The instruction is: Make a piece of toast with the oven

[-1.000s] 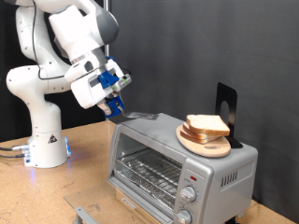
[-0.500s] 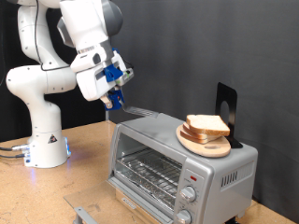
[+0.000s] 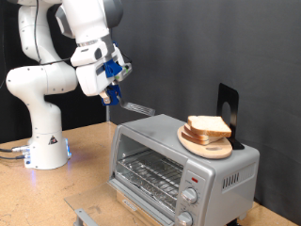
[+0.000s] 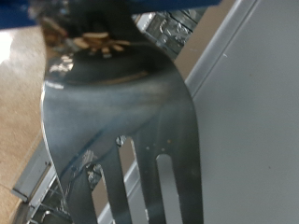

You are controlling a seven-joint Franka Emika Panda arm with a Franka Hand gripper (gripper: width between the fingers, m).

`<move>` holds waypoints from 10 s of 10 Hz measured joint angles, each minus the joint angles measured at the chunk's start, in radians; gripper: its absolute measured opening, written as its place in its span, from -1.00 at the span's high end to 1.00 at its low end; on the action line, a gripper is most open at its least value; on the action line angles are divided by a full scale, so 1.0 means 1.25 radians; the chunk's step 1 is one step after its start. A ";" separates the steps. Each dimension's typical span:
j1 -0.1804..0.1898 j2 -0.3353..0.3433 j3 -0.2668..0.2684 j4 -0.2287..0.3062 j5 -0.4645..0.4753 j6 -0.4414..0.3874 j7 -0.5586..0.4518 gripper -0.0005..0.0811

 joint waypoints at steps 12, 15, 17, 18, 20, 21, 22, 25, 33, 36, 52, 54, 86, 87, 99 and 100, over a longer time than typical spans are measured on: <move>0.001 0.132 0.093 0.099 -0.017 0.089 0.190 -0.20; 0.001 0.162 0.103 0.114 -0.018 0.106 0.197 -0.20; 0.001 0.177 0.106 0.124 -0.018 0.110 0.201 -0.20; 0.001 0.183 0.107 0.128 -0.020 0.111 0.204 -0.20; 0.001 0.195 0.110 0.136 -0.021 0.113 0.209 -0.20; 0.001 0.199 0.111 0.139 -0.022 0.114 0.210 -0.20; 0.001 0.203 0.111 0.142 -0.022 0.114 0.212 -0.20; 0.001 0.216 0.112 0.153 -0.022 0.114 0.213 -0.20; 0.000 0.234 0.121 0.174 -0.050 0.094 0.216 -0.20; 0.001 0.239 0.128 0.178 -0.054 0.094 0.233 -0.20; 0.001 0.324 0.165 0.261 -0.096 0.084 0.353 -0.20; 0.001 0.344 0.168 0.281 -0.106 0.082 0.376 -0.20; 0.027 0.089 0.073 0.002 0.394 0.279 -0.126 -0.18; 0.026 0.070 0.053 -0.001 0.395 0.247 -0.129 -0.18; -0.037 0.060 -0.159 -0.027 0.343 0.079 -0.392 -0.18; -0.045 0.076 -0.165 -0.014 0.330 0.062 -0.394 -0.18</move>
